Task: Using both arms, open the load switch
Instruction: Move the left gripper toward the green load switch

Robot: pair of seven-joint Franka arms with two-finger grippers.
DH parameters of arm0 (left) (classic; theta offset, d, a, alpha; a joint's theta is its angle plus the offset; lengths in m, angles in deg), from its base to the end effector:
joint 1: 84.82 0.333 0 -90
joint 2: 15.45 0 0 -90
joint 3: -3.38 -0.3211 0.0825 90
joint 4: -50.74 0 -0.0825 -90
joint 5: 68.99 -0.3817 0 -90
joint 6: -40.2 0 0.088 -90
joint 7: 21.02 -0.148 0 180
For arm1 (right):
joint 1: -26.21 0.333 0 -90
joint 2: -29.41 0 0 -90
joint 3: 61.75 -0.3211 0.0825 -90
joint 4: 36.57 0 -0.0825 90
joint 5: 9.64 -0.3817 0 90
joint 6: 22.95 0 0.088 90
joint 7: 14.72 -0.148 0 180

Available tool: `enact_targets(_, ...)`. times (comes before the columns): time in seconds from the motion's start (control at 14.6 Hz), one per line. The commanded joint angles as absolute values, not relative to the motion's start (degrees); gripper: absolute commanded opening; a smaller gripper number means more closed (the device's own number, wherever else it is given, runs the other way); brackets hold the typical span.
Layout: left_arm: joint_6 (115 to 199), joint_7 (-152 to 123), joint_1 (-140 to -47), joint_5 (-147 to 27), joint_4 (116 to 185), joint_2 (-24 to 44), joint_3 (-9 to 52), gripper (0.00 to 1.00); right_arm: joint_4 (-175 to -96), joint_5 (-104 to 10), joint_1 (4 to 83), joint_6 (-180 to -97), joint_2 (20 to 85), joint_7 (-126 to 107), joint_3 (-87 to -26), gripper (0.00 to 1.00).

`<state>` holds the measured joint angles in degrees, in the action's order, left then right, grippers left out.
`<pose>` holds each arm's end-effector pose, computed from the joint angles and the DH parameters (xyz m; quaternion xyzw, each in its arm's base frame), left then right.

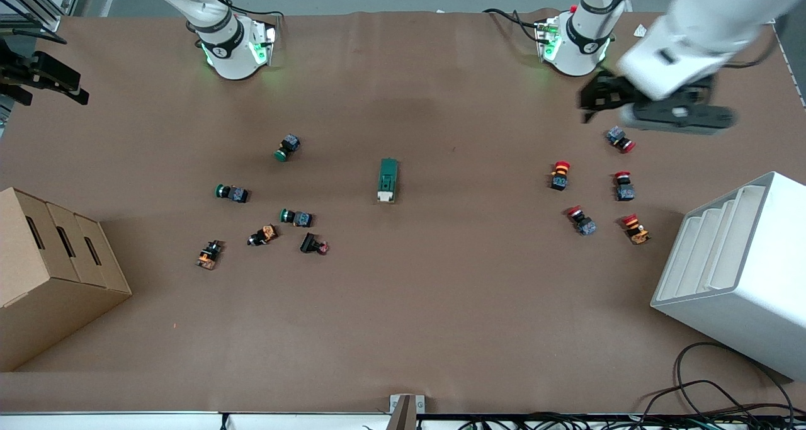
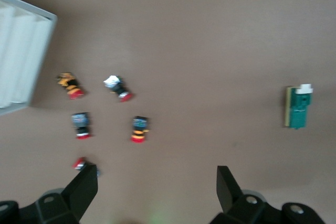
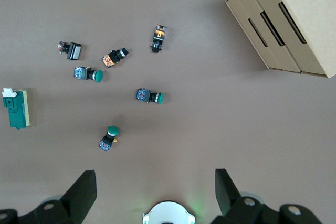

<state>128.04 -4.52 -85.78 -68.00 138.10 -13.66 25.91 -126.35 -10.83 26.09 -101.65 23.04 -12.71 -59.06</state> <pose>0.5110 -0.2215 0.5909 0.9980 -0.0612 -0.0146 0.0102 0.4912 -0.0221 0.6323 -0.9991 0.0051 0.0406 0.0146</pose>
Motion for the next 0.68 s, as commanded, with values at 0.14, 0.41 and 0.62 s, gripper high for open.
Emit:
enact_targets(0.14,134.49,12.34,-88.67,-69.51,137.92,-6.94,34.66,1.0,-126.75,-11.31,26.04,-101.26,22.11,-11.82,-58.85,1.0)
enact_targets(0.41,141.7,28.5,-100.0,-75.57,140.39,-0.97,34.76,1.0,-126.66,-11.14,25.77,-101.17,22.11,-11.64,-59.02,1.0)
enact_targets(0.62,147.23,42.3,-107.3,-80.92,141.17,4.22,34.76,1.0,-125.7,-11.05,25.51,-101.17,22.2,-12.25,-58.94,1.0)
